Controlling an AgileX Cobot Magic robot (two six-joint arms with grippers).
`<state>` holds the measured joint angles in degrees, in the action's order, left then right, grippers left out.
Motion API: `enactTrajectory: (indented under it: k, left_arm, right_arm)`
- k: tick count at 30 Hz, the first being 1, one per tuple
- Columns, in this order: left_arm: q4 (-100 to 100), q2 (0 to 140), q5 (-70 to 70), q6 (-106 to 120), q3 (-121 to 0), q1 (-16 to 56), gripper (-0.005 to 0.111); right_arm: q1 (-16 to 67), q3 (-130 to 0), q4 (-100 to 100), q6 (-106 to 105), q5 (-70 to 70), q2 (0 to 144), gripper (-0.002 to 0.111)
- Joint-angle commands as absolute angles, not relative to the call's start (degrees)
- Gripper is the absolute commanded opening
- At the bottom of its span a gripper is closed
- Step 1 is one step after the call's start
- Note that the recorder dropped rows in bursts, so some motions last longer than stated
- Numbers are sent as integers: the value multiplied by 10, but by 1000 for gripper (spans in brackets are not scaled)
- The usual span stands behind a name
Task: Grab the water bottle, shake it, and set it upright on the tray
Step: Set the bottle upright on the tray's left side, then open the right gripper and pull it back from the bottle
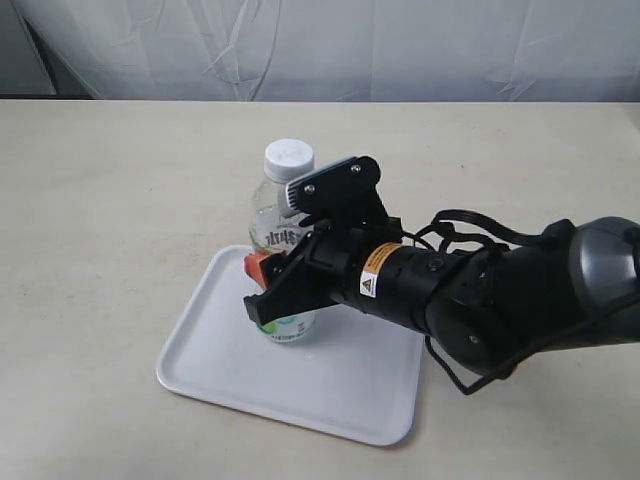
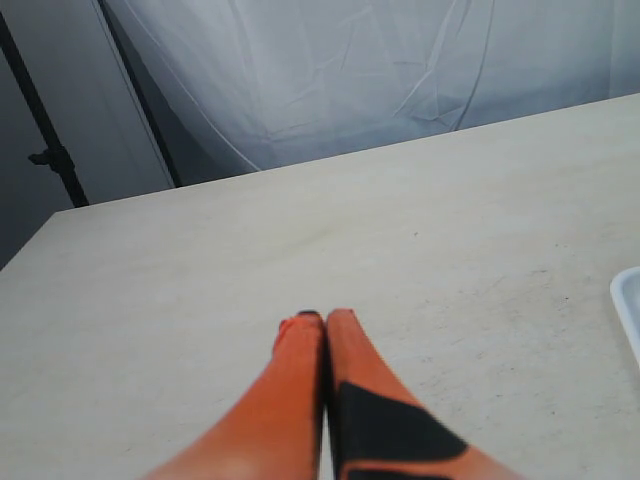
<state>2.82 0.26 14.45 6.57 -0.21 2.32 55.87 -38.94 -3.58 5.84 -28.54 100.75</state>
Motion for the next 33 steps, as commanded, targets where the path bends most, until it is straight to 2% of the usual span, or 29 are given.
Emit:
enactTrajectory:
  k: [1,2,4,6,8,9,11,24,33]
  left_arm:
    - [27,0,137,65,0,23,0]
    - [27,0,137,65,0,23,0]
    - [27,0,137,65,0,23,0]
    - [27,0,137,65,0,23,0]
    - [27,0,137,65,0,23,0]
    - [27,0,137,65,0,23,0]
    - [27,0,137,65,0,23,0]
    - [27,0,137,65,0,23,0]
    - [27,0,137,65,0,23,0]
  right_arm:
    - [560,-389,-16,55,-274,1003,0]
    - [560,-389,-16,55,-274,1003,2]
    - [560,-389,-16,58,-274,1003,13]
    - [560,-389,-16,59,-274,1003,39]
    - [560,-389,-17,60,-274,1003,60]
    - [560,-389,-18,60,-274,1003,69]
    - [560,-389,-18,60,-273,1003,78]
    - [561,-389,-18,65,-173,955,80]
    - [604,-389,-21,66,-95,882,80]
